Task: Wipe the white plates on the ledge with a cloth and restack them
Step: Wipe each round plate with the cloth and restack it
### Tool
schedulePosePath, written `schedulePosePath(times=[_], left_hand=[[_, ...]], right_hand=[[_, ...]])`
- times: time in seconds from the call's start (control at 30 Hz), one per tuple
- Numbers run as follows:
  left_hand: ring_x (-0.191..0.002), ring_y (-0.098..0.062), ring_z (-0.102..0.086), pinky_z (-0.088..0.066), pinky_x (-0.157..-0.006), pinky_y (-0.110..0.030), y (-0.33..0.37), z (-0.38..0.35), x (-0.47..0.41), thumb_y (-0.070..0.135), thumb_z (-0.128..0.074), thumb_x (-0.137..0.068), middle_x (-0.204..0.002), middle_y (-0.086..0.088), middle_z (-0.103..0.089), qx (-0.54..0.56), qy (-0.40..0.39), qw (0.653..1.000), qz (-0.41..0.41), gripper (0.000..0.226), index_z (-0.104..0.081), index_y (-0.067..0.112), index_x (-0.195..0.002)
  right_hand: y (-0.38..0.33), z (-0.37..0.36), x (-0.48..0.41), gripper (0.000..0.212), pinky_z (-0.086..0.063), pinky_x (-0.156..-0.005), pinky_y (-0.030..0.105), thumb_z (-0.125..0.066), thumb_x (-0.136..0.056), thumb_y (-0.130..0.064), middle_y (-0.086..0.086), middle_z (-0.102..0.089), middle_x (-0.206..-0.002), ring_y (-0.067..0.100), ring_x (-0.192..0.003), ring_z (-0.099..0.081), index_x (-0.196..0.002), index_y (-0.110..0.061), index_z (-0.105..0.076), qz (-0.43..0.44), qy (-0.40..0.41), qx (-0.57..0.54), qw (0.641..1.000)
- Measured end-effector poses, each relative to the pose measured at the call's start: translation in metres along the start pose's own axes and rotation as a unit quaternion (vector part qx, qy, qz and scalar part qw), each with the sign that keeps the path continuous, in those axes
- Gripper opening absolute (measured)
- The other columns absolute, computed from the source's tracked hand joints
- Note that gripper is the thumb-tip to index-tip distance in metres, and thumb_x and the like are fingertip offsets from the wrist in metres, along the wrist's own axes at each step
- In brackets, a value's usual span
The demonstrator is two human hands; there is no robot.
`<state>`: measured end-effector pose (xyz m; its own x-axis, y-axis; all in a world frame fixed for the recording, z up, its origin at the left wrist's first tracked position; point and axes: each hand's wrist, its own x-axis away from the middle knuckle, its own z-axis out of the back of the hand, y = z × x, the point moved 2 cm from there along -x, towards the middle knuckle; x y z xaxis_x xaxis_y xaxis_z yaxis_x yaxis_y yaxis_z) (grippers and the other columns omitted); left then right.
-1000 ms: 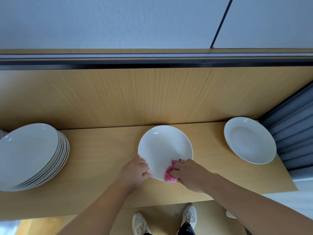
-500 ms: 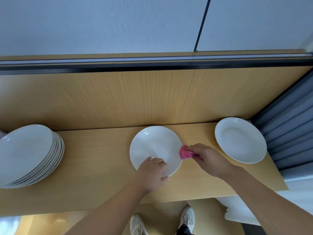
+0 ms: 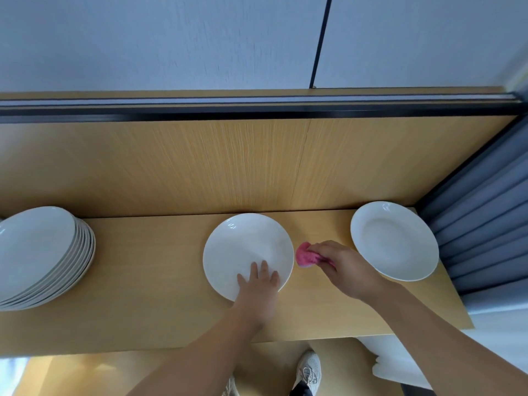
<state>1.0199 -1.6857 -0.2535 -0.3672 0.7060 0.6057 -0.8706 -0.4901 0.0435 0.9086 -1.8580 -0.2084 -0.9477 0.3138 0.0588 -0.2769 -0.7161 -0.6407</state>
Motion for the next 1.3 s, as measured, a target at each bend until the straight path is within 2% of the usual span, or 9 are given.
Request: schedulePosePath(times=[0.13,0.23,0.3,0.4,0.63,0.83,1.07,1.2,1.3], left_hand=[[-0.147,-0.038,0.005,-0.013,-0.115,-0.061,-0.003,0.009,0.008,0.000,-0.031,-0.095,-0.160,-0.015,0.007,-0.003,-0.005,1.000,-0.008,0.064,-0.004,0.010,-0.153],[-0.145,-0.032,-0.017,-0.026,-0.114,-0.053,-0.012,0.028,0.020,-0.003,-0.030,-0.095,-0.158,-0.010,-0.014,0.047,0.030,0.998,-0.009,0.060,-0.015,0.012,-0.151],[-0.121,-0.028,-0.050,-0.045,-0.093,-0.040,-0.022,0.045,0.026,0.000,-0.033,-0.095,-0.138,-0.007,-0.045,0.078,0.074,0.994,0.012,0.053,-0.028,0.014,-0.145],[-0.083,-0.022,-0.060,-0.041,-0.062,-0.032,-0.038,0.077,0.039,0.011,-0.037,-0.099,-0.095,0.000,-0.055,0.100,0.155,0.982,0.036,0.024,-0.044,0.014,-0.122],[-0.087,-0.017,-0.053,-0.043,-0.072,-0.033,-0.057,0.117,0.059,0.029,-0.040,-0.101,-0.101,-0.003,-0.057,0.374,0.256,0.891,0.025,0.020,-0.049,0.017,-0.114],[-0.097,-0.012,-0.061,-0.052,-0.085,-0.037,-0.061,0.107,0.062,0.031,-0.046,-0.099,-0.105,0.008,-0.063,0.537,0.249,0.805,0.035,0.023,-0.056,0.026,-0.120],[-0.093,-0.017,-0.064,-0.047,-0.072,-0.027,-0.070,0.091,0.067,0.024,-0.047,-0.100,-0.100,0.004,-0.068,0.626,0.241,0.741,0.034,0.019,-0.062,0.024,-0.111],[-0.101,-0.012,-0.062,-0.048,-0.076,-0.025,-0.082,0.087,0.068,0.021,-0.049,-0.098,-0.112,0.007,-0.065,0.614,0.243,0.749,0.045,0.027,-0.054,0.027,-0.123],[-0.115,-0.012,-0.052,-0.044,-0.084,-0.026,-0.097,0.088,0.069,0.018,-0.060,-0.089,-0.128,0.008,-0.052,0.530,0.236,0.813,0.056,0.058,-0.036,0.031,-0.140]], right_hand=[[0.001,0.009,0.000,0.036,-0.048,-0.085,0.031,-0.059,-0.091,-0.003,-0.002,-0.065,-0.109,0.015,-0.099,-0.060,-0.123,-0.019,-0.064,-0.003,0.013,0.001,1.000],[0.002,0.016,-0.002,0.036,-0.049,-0.087,0.030,-0.058,-0.092,-0.003,-0.002,-0.065,-0.112,0.014,-0.101,-0.062,-0.124,-0.019,-0.064,-0.005,0.024,-0.005,1.000],[0.002,0.020,-0.004,0.036,-0.048,-0.088,0.026,-0.058,-0.093,-0.004,-0.005,-0.065,-0.113,0.010,-0.101,-0.062,-0.124,-0.021,-0.064,-0.003,0.031,-0.011,0.999],[-0.003,0.025,-0.009,0.033,-0.044,-0.086,0.014,-0.056,-0.094,-0.004,-0.008,-0.065,-0.110,0.002,-0.100,-0.059,-0.120,-0.022,-0.066,-0.002,0.040,-0.021,0.999],[-0.014,0.041,-0.021,0.030,-0.043,-0.084,0.017,-0.055,-0.094,-0.003,-0.011,-0.065,-0.104,-0.004,-0.099,-0.057,-0.113,-0.022,-0.068,0.021,0.068,-0.031,0.997],[-0.020,0.040,-0.024,0.033,-0.046,-0.093,0.023,-0.057,-0.094,-0.003,-0.010,-0.066,-0.112,0.002,-0.107,-0.059,-0.118,-0.022,-0.067,0.033,0.073,-0.029,0.996],[-0.026,0.031,-0.030,0.037,-0.049,-0.094,0.035,-0.057,-0.093,-0.002,-0.002,-0.065,-0.117,0.013,-0.109,-0.061,-0.126,-0.018,-0.063,0.026,0.061,-0.022,0.998],[-0.035,0.024,-0.039,0.037,-0.049,-0.091,0.033,-0.057,-0.093,-0.005,-0.008,-0.064,-0.114,0.008,-0.106,-0.060,-0.124,-0.025,-0.063,0.037,0.037,-0.015,0.998],[-0.047,0.015,-0.053,0.036,-0.048,-0.090,0.030,-0.058,-0.093,-0.006,-0.008,-0.064,-0.111,0.008,-0.105,-0.059,-0.124,-0.024,-0.063,0.054,0.023,-0.012,0.998]])
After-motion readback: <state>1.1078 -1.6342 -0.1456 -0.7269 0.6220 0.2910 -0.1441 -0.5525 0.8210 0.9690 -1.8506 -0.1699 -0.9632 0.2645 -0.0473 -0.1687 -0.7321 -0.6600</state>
